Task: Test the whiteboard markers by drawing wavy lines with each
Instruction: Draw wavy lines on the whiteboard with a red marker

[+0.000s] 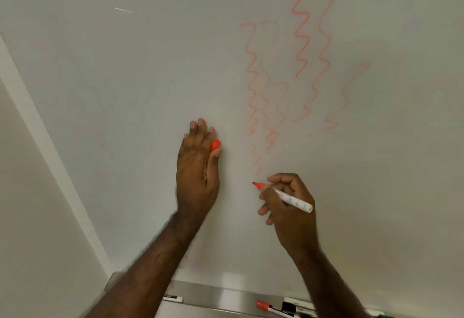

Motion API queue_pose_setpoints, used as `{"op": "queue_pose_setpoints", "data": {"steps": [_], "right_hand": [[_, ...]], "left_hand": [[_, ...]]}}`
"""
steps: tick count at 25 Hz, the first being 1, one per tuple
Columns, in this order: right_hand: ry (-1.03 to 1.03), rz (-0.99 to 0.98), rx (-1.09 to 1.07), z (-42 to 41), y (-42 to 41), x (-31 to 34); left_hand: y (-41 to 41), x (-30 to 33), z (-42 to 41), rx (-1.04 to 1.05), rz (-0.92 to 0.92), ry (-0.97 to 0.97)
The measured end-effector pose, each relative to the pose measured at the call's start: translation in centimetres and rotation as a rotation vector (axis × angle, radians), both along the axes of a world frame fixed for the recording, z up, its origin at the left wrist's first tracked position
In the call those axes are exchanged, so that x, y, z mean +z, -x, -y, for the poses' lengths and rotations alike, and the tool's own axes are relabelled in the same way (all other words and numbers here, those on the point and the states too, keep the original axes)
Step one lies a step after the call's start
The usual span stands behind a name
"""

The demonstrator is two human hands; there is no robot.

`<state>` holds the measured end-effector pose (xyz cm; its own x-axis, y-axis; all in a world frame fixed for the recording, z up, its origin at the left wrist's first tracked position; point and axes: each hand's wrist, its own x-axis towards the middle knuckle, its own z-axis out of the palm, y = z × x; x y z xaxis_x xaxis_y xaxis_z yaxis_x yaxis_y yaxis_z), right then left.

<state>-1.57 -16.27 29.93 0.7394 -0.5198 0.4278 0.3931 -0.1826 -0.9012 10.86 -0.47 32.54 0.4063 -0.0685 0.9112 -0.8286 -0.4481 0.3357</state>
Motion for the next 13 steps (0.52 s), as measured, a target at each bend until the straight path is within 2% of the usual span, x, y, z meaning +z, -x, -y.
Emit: {"op": "queue_pose_setpoints", "data": {"steps": [3,8,13], "right_hand": [[-0.174,-0.056,0.192,0.4,1.1,0.3],[-0.265,-0.114,0.325,0.8,2.5,-0.6],[-0.255,-0.215,0.351,1.0,2.6,-1.6]], "left_hand": [[3.8,-2.5,-0.2,-0.068,-0.194,-0.021],[7.9,-7.8,-0.9,-0.178,-0.521,-0.005],[8.9,-10.3,-1.5,-0.241,-0.617,-0.193]]}}
